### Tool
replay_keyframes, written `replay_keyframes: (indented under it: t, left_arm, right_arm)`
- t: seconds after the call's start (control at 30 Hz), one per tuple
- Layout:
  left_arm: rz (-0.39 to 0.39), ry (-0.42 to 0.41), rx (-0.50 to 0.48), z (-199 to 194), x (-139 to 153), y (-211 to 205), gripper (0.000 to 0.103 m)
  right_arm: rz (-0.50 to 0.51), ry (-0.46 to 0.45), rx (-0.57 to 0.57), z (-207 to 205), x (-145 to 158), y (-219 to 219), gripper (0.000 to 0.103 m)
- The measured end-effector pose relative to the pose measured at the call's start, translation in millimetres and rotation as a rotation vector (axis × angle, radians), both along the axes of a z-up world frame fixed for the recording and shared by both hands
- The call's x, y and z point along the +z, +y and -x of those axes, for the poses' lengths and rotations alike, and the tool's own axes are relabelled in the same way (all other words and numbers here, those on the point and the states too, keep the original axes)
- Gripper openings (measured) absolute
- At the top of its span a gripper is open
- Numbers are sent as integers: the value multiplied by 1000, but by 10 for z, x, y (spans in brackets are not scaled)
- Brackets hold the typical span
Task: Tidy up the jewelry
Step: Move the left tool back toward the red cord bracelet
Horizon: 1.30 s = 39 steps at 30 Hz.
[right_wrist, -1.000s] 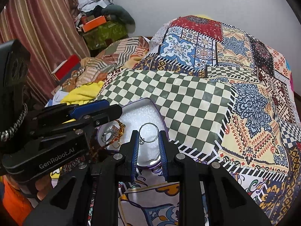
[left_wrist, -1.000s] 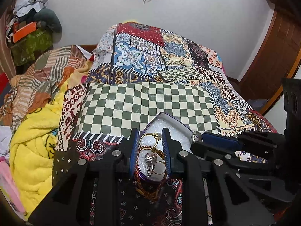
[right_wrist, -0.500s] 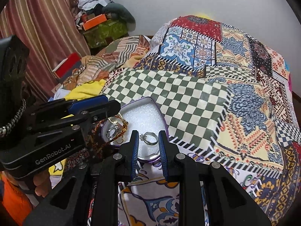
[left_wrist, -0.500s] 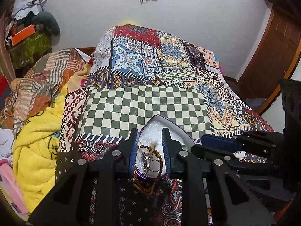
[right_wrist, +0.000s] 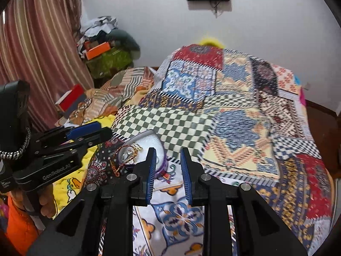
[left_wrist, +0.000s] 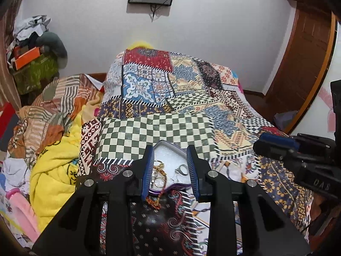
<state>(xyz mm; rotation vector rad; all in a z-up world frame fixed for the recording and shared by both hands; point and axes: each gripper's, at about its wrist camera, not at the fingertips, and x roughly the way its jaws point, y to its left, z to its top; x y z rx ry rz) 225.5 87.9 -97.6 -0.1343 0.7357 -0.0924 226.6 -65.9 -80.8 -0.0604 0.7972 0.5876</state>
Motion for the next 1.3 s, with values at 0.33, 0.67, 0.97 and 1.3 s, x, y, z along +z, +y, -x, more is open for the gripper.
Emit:
replay_keyframes:
  t: [0.33, 0.67, 0.97, 1.3]
  left_arm:
    - [-20, -15, -68, 301, 94, -343, 40]
    - [-10, 49, -158, 318, -174, -731, 41]
    - [-10, 95, -208, 329, -403, -981, 41]
    - [-10, 149, -202, 304, -613, -990, 41]
  right_arm:
    - [15, -19, -110, 249, 89, -470, 31]
    - [56, 14, -201, 432, -15, -860, 35]
    - [112, 124, -202, 513, -475, -953, 35]
    - [169, 261, -169, 490, -1062, -918, 35]
